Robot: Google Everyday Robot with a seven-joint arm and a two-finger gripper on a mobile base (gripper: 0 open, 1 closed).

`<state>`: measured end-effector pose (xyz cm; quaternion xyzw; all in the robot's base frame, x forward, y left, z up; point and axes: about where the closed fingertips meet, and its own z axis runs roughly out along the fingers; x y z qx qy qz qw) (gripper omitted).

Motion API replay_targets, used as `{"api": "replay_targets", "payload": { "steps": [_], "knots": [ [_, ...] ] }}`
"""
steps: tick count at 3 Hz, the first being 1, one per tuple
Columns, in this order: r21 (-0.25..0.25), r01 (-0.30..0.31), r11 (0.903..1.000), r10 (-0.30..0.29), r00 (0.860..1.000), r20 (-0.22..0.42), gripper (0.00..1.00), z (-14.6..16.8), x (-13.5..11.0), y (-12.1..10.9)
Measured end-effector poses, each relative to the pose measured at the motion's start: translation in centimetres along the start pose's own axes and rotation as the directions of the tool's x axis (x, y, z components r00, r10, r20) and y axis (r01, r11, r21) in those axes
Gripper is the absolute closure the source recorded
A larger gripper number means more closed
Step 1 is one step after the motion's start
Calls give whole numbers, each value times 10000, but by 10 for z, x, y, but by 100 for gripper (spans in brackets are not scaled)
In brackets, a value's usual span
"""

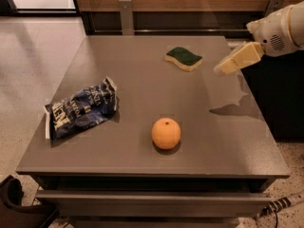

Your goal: Pick sponge

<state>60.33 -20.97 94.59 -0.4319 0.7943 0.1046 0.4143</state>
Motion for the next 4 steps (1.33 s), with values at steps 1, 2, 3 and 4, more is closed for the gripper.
{"api": "replay_targets", "payload": {
  "steps": [1,2,3,4],
  "knots": [
    [82,-515,9986,503,9929,1082,0,30,-9,-18],
    [191,-951,9953,902,9800,1774,0,50,-11,-25],
    [165,-1022,9946,975,9784,1821,0,55,-10,-26],
    [110,-1185,9929,1142,9746,1925,0,67,-8,-29]
  ]
}}
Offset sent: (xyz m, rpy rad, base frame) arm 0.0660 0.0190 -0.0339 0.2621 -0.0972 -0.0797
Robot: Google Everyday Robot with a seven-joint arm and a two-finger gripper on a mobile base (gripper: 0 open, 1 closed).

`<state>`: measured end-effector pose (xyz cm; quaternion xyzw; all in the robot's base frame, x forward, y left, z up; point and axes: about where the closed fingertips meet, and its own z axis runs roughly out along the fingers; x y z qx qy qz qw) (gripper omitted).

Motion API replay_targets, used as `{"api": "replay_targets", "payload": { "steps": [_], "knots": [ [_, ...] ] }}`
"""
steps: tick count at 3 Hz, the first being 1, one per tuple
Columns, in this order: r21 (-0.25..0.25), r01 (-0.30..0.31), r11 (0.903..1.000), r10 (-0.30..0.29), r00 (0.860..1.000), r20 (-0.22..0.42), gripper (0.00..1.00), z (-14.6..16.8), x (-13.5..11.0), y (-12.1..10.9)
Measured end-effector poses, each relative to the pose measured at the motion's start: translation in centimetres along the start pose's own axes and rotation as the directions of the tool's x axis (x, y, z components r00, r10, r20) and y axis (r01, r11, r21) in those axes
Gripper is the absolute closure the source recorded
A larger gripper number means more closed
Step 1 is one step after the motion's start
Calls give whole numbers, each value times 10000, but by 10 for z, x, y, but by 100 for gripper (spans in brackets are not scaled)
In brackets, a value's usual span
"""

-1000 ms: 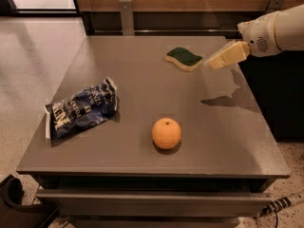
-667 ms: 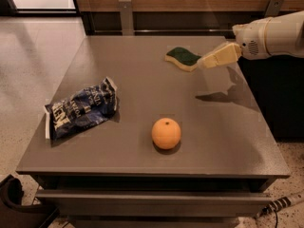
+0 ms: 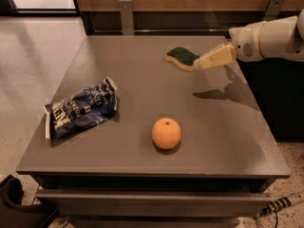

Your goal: Pick sponge

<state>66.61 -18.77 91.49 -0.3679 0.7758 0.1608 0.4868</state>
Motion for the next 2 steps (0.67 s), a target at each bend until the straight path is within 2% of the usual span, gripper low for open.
{"api": "replay_targets", "payload": {
  "steps": [1,2],
  "knots": [
    [-73,-256,9996,261,9966,776,0,27,10,-8],
    [-375,-460,9982,522,9811,1862,0,74,27,-12]
  ]
}}
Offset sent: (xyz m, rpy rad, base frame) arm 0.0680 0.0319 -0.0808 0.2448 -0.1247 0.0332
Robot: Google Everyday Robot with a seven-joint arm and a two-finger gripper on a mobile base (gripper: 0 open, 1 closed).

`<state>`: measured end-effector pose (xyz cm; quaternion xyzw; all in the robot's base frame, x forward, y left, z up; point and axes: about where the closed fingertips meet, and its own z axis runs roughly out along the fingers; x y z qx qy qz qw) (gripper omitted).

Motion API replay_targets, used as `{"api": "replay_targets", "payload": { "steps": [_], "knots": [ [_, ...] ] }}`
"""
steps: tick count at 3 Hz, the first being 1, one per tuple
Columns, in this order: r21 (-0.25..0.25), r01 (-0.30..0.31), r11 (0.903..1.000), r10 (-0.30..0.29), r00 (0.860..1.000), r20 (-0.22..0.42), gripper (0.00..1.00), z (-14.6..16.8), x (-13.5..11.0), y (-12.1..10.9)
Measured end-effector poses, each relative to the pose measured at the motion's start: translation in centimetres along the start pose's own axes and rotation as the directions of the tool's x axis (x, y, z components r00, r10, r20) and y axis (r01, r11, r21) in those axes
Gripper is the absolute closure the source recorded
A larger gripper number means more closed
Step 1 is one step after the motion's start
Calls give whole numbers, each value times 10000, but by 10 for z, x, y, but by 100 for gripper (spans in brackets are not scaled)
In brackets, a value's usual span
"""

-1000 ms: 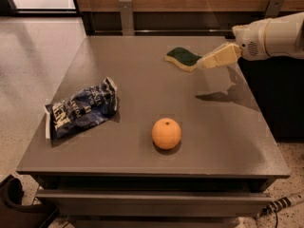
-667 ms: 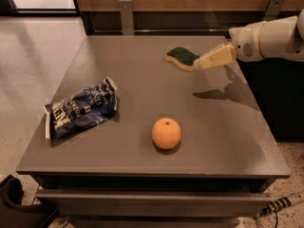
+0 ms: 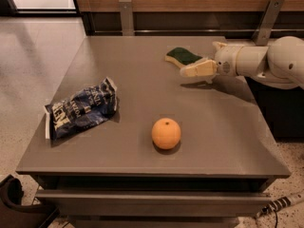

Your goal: Pick sponge

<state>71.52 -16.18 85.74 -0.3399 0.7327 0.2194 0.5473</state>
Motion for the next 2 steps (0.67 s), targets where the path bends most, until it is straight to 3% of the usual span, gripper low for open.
{"api": "replay_targets", "payload": {
  "steps": [1,2],
  "knots": [
    [-155,-141,9998,148,9987,489,0,19,12,-2],
    [-311,-261,9992,283,9969,732,15,34,18,-3]
  ]
}}
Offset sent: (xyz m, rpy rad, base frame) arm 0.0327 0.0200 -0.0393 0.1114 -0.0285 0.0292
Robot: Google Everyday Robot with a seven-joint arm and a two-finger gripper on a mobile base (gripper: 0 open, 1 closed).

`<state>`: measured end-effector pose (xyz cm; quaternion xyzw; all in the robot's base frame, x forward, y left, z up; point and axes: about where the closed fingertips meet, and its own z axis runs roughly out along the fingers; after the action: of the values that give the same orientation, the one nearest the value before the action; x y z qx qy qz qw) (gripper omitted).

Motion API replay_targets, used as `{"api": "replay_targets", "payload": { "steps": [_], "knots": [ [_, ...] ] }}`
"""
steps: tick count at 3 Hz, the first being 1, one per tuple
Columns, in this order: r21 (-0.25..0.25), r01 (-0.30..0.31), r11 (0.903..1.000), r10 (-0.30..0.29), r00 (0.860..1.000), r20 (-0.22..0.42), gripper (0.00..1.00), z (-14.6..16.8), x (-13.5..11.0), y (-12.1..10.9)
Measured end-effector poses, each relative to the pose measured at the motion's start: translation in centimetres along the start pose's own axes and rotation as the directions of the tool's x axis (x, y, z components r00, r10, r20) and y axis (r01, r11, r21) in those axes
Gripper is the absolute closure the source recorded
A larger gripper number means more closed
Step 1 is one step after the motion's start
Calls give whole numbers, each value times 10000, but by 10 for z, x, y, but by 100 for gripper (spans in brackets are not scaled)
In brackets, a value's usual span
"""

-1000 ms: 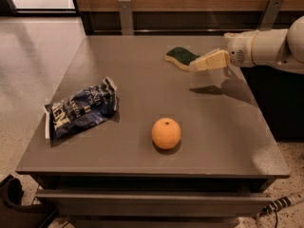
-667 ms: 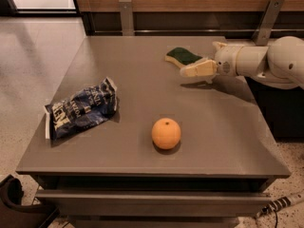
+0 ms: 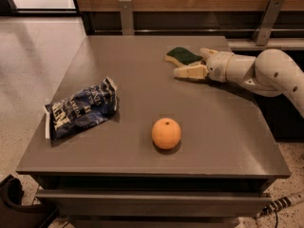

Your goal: Pick sponge

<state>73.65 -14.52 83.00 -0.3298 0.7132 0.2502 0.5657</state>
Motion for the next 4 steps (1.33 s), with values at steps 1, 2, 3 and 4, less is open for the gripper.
{"api": "replay_targets", "payload": {
  "steps": [1,2,3,4],
  "knots": [
    [-65,-7,10000,7,10000,0,47,4,0,2],
    [-115,-10,9999,10,10000,2,77,6,0,4],
    [-174,-11,9998,11,10000,4,100,10,0,7],
    [-182,15,9998,-16,10000,-40,100,7,-4,8]
  ]
}}
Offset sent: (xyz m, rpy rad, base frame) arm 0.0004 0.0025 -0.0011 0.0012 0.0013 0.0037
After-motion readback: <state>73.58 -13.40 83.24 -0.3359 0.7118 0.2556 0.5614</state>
